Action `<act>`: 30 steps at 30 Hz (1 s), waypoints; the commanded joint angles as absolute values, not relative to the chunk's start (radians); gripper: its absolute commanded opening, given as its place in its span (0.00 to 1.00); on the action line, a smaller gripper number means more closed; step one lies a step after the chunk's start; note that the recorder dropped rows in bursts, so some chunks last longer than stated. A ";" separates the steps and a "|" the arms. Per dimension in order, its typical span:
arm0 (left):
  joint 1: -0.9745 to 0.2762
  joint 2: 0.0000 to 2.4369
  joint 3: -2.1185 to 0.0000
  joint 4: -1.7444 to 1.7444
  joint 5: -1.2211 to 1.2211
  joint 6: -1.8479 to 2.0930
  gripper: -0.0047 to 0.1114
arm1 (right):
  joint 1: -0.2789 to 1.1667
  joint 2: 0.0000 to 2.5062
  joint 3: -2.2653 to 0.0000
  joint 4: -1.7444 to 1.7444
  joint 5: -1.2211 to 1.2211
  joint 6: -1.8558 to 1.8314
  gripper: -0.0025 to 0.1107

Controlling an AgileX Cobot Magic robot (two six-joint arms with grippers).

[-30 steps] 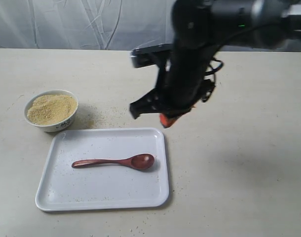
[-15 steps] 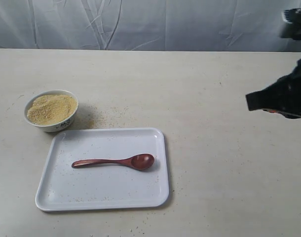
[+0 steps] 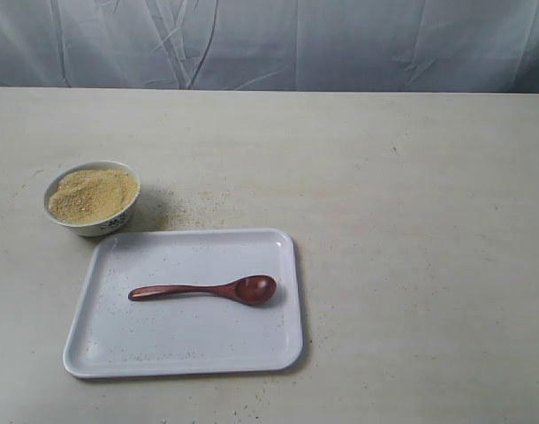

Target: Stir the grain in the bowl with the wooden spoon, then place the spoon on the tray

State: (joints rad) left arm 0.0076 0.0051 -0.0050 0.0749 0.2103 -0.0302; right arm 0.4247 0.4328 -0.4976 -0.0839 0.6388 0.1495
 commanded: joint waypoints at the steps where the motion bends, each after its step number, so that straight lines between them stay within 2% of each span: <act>1: 0.008 0.000 0.000 0.071 0.206 -0.033 0.04 | 0.419 0.372 -0.494 -0.077 0.655 0.152 0.02; 12: 0.008 0.000 0.000 0.071 0.206 -0.033 0.04 | 0.419 0.353 -0.494 -0.077 0.657 0.152 0.02; 21: 0.008 0.000 0.000 0.071 0.206 -0.033 0.04 | 0.173 0.330 -0.494 0.031 0.657 0.152 0.02; 30: 0.008 0.000 0.000 0.071 0.206 -0.033 0.04 | 0.158 0.323 -0.469 0.045 0.660 0.154 0.02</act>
State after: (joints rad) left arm 0.0076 0.0051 -0.0050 0.0749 0.2103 -0.0302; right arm 0.1643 0.3356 -0.4890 0.0362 0.6685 0.1535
